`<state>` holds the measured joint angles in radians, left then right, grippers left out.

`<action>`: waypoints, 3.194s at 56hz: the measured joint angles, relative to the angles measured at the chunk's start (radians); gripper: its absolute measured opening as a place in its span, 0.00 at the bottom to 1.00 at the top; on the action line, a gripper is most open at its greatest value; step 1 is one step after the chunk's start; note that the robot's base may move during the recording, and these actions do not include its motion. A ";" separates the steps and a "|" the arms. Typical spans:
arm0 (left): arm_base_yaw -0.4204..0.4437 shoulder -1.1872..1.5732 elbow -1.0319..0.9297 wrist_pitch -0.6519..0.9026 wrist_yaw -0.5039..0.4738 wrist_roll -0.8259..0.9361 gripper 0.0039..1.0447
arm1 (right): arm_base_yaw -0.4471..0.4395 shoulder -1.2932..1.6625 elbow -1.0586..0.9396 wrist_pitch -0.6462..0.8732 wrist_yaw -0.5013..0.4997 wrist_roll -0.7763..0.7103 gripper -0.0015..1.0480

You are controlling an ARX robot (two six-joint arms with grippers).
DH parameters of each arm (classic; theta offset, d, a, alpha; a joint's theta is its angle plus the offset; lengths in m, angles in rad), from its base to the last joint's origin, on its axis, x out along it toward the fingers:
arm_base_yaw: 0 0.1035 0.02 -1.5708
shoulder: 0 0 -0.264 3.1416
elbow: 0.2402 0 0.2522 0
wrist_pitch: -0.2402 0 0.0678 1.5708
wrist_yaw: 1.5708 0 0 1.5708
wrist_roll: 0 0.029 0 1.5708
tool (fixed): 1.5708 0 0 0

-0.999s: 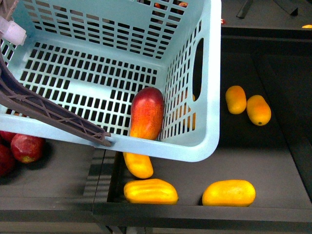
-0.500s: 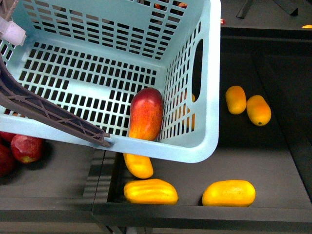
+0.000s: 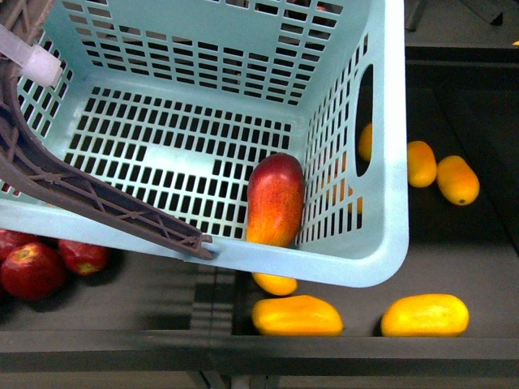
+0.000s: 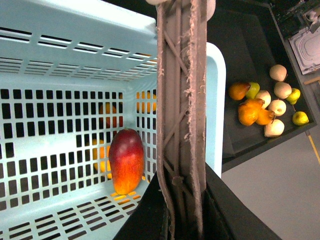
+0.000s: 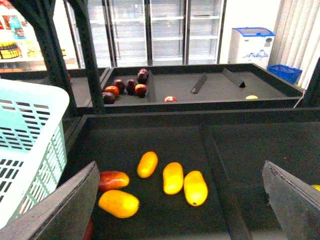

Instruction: Pick mango and avocado into basket

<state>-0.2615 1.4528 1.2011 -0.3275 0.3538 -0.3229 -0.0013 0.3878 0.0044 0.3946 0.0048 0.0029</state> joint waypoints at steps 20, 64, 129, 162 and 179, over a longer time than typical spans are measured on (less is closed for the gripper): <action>0.011 0.000 0.000 0.000 -0.020 0.007 0.11 | 0.000 -0.002 0.000 0.001 -0.003 0.000 0.93; 0.011 -0.001 0.000 0.001 -0.018 0.008 0.11 | 0.001 0.000 0.000 0.000 -0.003 0.000 0.93; 0.027 -0.002 0.001 0.001 -0.040 0.012 0.11 | 0.001 0.002 0.000 0.001 -0.006 0.000 0.93; 0.007 -0.002 0.001 0.001 -0.014 0.006 0.10 | 0.001 0.000 0.000 0.001 -0.006 0.000 0.93; 0.013 -0.002 0.001 0.001 -0.020 0.008 0.10 | 0.001 0.000 0.000 0.001 -0.006 0.000 0.93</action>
<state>-0.2489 1.4513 1.2018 -0.3264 0.3336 -0.3145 -0.0006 0.3878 0.0040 0.3954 -0.0013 0.0029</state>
